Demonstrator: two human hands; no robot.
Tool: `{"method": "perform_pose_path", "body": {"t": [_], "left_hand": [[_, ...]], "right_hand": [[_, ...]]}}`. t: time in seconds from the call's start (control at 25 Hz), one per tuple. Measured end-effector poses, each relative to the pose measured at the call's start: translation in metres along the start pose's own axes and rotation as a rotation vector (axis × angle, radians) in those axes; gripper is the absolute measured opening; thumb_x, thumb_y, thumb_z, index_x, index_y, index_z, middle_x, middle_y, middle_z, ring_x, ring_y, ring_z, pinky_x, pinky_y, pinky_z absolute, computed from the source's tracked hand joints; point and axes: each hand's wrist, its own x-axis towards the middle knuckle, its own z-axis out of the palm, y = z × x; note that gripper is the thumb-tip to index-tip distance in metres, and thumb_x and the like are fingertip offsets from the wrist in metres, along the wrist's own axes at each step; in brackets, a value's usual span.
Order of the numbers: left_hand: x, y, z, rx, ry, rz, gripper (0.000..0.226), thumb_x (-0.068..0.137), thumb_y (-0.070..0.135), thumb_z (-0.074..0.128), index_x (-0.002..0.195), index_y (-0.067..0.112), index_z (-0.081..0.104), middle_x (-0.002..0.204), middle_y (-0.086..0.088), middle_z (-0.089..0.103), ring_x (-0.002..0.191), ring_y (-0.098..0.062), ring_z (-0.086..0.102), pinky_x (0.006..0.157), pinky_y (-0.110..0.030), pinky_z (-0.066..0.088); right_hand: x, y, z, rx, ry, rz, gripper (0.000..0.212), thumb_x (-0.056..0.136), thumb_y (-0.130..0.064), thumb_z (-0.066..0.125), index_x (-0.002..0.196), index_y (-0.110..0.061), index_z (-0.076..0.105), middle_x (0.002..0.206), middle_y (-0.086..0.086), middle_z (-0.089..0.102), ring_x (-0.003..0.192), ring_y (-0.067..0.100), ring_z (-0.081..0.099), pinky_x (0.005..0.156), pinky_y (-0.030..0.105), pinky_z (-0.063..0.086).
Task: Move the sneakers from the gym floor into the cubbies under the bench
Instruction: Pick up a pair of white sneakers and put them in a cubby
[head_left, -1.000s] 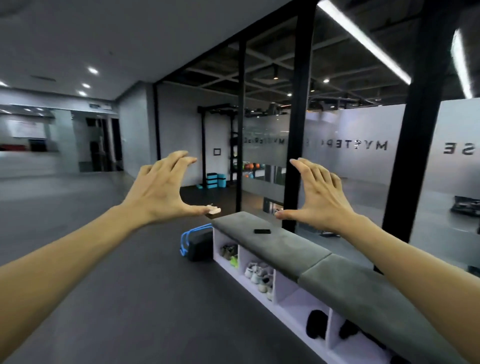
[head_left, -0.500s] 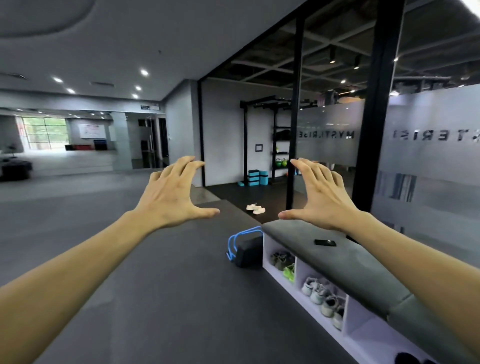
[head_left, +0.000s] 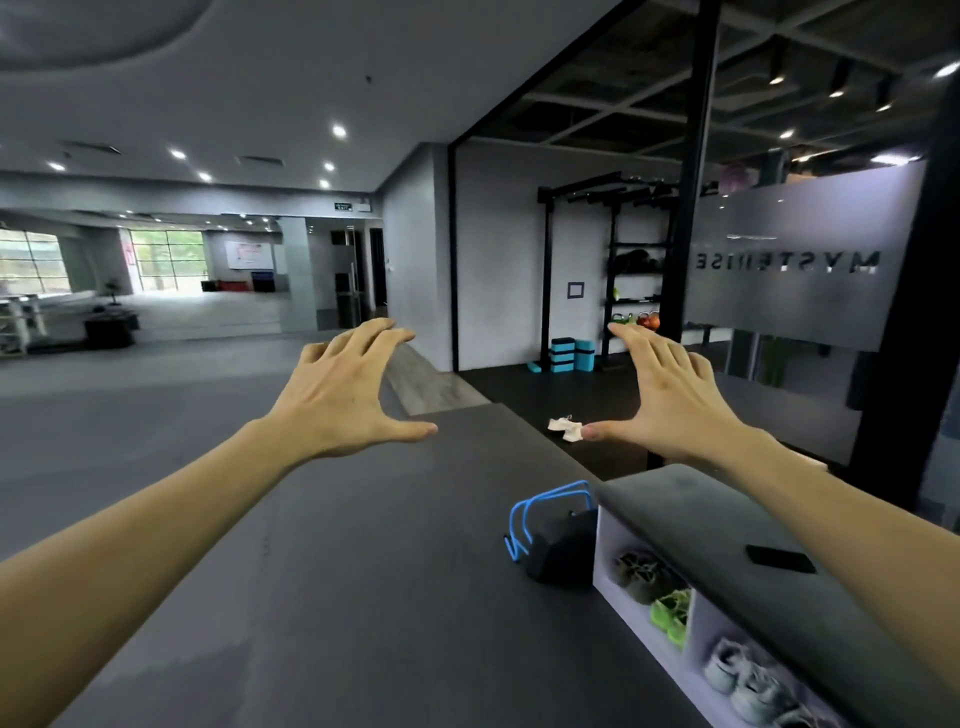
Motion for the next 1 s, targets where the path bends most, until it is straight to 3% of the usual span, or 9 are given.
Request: {"method": "perform_pose_path", "body": {"t": [0.44,1.0], "left_hand": [[0.228,-0.177,0.212,-0.059,-0.038,0.066,0.107,0.056,0.089,0.048,0.142,0.031,0.023,0.152,0.005,0.023,0.134,-0.019,0.032,0.106,-0.047,0.028],[0.563,-0.315,0.499,-0.158,-0.052,0.150,0.102,0.059,0.084,0.053,0.141,0.031,0.024,0.149,0.008,0.025,0.131,-0.019,0.035,0.104,-0.046,0.028]], "right_hand": [[0.251,0.034,0.222,-0.043,-0.068,0.062,0.115,0.058,-0.079,0.060,0.147,-0.030,0.007,0.155,-0.001,0.015,0.140,0.022,0.018,0.111,0.047,0.017],[0.569,0.145,0.489,-0.066,-0.094,0.192,0.115,0.060,-0.076,0.063,0.147,-0.028,0.005,0.155,0.001,0.015,0.141,0.022,0.018,0.111,0.049,0.016]]}}
